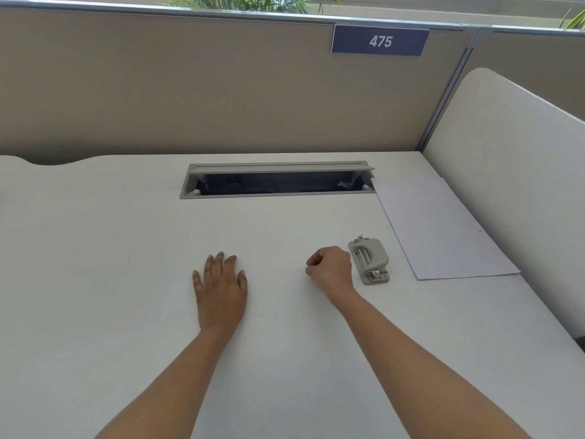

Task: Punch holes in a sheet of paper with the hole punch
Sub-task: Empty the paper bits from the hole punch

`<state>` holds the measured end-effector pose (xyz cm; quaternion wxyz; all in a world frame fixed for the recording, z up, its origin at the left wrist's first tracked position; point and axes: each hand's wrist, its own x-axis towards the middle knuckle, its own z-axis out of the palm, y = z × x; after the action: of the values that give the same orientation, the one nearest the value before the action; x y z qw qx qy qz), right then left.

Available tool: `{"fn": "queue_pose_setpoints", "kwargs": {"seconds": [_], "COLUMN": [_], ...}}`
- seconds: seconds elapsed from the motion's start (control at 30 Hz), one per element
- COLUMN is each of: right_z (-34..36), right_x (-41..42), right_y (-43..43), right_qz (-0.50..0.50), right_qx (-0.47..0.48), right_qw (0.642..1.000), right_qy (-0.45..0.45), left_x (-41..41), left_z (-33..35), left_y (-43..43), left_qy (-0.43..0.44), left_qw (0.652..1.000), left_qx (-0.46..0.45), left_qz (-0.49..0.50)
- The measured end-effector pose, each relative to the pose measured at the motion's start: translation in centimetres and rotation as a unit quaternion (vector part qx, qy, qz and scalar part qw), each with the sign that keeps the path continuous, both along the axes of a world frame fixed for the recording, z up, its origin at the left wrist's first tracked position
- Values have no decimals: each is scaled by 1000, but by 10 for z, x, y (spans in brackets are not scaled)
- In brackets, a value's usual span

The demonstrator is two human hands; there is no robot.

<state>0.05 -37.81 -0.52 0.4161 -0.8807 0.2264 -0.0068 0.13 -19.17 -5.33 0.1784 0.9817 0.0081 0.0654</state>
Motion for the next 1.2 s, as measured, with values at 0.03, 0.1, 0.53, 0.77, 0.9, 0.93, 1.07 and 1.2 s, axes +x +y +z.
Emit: {"fn": "queue_pose_setpoints", "kwargs": {"seconds": [0.03, 0.1, 0.53, 0.77, 0.9, 0.93, 1.07, 1.2], "right_z": [2, 8, 31, 30, 30, 31, 34, 36], "right_x": [3, 8, 4, 4, 3, 2, 1, -1], "right_y": [-3, -9, -20, -29, -31, -30, -29, -21], "right_qz": [-54, -138, -191, -181, -182, -184, -191, -200], "right_qx": [94, 316, 625, 588, 536, 521, 508, 529], "right_qw": [994, 939, 757, 789, 824, 833, 839, 825], "right_qy": [13, 21, 15, 7, 6, 5, 12, 8], "left_x": [0, -1, -2, -2, -3, -4, -11, -20], "left_z": [0, 1, 4, 4, 6, 6, 8, 8], "left_y": [0, 0, 1, 1, 3, 5, 18, 42], "left_qy": [-3, -5, 10, 14, 19, 22, 26, 28], "left_qw": [1000, 1000, 1000, 1000, 1000, 1000, 999, 999], "left_qx": [0, 0, 7, 9, -4, -11, -30, -36], "left_qz": [0, 0, -3, -3, -11, -15, -13, 6]}}
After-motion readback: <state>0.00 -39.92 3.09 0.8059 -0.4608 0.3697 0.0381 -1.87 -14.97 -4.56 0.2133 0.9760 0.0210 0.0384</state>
